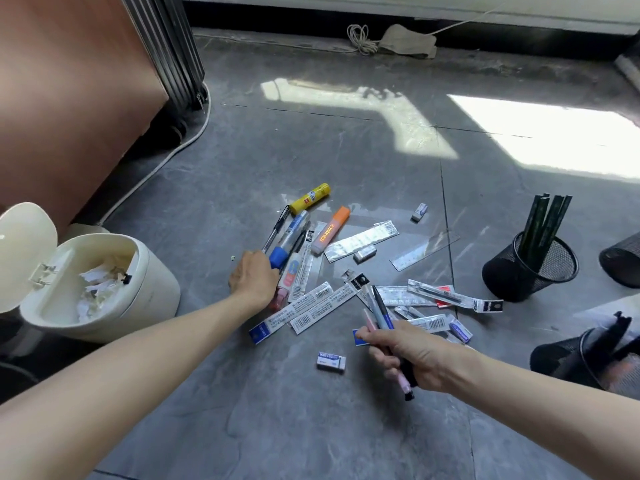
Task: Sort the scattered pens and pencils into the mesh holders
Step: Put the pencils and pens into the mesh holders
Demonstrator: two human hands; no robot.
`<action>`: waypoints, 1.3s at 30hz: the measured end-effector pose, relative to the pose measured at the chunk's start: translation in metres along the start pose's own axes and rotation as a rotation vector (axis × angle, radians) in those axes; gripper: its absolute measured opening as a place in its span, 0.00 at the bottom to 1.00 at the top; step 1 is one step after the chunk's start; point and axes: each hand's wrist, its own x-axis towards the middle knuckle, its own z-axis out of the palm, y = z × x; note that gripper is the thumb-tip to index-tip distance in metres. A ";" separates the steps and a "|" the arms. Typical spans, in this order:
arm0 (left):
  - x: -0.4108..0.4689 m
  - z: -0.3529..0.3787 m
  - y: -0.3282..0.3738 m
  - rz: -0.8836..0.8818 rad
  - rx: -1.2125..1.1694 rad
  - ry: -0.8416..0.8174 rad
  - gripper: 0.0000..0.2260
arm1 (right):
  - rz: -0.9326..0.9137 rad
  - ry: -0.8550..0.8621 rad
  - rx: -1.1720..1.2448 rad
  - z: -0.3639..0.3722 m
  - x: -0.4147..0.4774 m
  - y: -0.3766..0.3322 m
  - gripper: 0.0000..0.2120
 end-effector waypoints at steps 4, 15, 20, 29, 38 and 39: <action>-0.003 0.008 0.007 -0.058 -0.146 0.006 0.14 | -0.022 0.062 0.055 0.004 0.011 0.001 0.01; -0.012 0.000 0.009 0.235 -0.050 0.037 0.08 | -0.066 0.082 0.071 -0.001 0.015 -0.002 0.03; 0.011 -0.024 0.021 0.142 -0.126 0.099 0.10 | -0.078 0.112 0.040 -0.002 0.015 -0.003 0.08; 0.053 -0.021 0.017 0.062 0.094 -0.039 0.16 | -0.044 0.132 0.011 -0.011 0.016 0.005 0.10; 0.054 -0.017 0.018 0.046 0.154 -0.121 0.13 | -0.038 0.161 0.076 -0.023 0.010 0.007 0.12; 0.051 -0.018 0.018 0.022 0.117 -0.099 0.12 | -0.036 0.159 0.085 -0.024 0.009 0.006 0.13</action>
